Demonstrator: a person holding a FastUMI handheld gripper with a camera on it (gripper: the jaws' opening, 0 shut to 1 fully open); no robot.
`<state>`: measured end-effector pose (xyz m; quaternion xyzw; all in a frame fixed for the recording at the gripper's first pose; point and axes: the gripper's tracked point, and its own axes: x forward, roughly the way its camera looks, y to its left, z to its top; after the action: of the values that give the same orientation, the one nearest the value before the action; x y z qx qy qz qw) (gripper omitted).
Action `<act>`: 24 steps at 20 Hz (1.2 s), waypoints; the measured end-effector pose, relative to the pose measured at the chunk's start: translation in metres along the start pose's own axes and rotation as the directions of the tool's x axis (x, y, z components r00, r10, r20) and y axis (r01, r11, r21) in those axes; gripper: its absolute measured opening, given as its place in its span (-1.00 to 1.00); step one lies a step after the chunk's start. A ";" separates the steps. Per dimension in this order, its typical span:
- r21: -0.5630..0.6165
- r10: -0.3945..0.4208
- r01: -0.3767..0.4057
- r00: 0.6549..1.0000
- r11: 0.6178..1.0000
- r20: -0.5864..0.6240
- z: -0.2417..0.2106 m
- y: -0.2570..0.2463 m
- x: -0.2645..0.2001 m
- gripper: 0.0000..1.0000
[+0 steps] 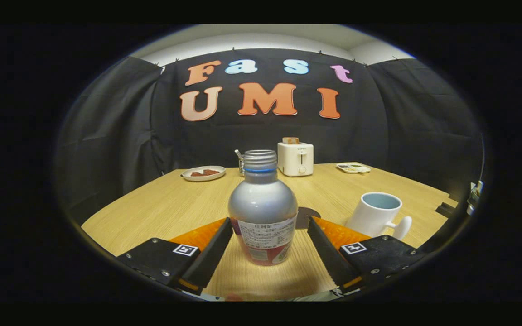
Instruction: Take the bottle from table, then pour the juice into the cup, finally place the bottle on the coaster
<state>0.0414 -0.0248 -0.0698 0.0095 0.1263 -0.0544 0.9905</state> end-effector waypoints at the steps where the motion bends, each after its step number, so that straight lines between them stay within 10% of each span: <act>1: 0.001 0.002 -0.002 1.000 1.000 -0.006 -0.001 0.001 0.002 0.98; 15: -0.023 -0.039 0.037 0.998 0.999 -0.056 -0.020 -0.003 0.020 0.76; 24: 0.194 -0.003 0.001 1.000 0.981 0.010 0.013 0.003 0.012 0.52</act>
<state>0.0569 -0.0237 -0.0606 0.1055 0.1152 -0.0676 0.9854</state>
